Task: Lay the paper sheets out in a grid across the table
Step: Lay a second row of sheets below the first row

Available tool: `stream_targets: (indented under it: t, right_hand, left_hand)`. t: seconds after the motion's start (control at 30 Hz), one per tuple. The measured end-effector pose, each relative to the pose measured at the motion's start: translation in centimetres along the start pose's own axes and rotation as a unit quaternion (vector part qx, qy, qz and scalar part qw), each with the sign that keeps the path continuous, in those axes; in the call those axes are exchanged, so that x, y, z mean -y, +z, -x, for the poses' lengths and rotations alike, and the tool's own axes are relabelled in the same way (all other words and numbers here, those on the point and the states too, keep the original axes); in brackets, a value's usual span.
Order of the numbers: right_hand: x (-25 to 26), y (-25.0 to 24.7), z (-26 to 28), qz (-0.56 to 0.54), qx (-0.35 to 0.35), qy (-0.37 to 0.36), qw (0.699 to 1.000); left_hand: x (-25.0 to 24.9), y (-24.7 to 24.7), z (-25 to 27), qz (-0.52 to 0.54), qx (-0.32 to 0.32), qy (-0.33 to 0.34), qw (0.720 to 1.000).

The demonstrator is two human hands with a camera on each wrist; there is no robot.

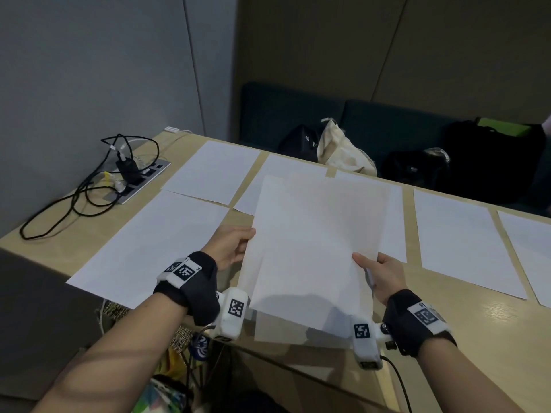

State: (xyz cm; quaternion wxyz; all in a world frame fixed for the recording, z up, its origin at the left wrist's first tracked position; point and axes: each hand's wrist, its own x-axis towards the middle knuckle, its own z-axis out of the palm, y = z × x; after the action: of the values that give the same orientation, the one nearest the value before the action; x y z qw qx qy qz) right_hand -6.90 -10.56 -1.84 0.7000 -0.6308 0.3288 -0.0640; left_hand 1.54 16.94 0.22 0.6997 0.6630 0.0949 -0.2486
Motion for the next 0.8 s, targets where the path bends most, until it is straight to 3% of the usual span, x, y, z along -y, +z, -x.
stream_targets:
  t: [0.37,0.6,0.8]
  right_hand:
    - [0.6,-0.7,0.0,-0.037,0.002,0.013,0.999]
    - [-1.2,0.2,0.7,-0.015,0.039,0.063,0.997]
    - [-0.7,-1.4,0.4,-0.027,0.002,0.063,0.998]
  left_hand:
    - [-0.1,-2.4,-0.4,-0.068,-0.07,-0.03,0.995]
    - [0.6,-1.7,-0.6,-0.078,-0.087,-0.002,0.993]
    - [2.2,-3.8,-0.9,-0.206,-0.209,0.004,0.956]
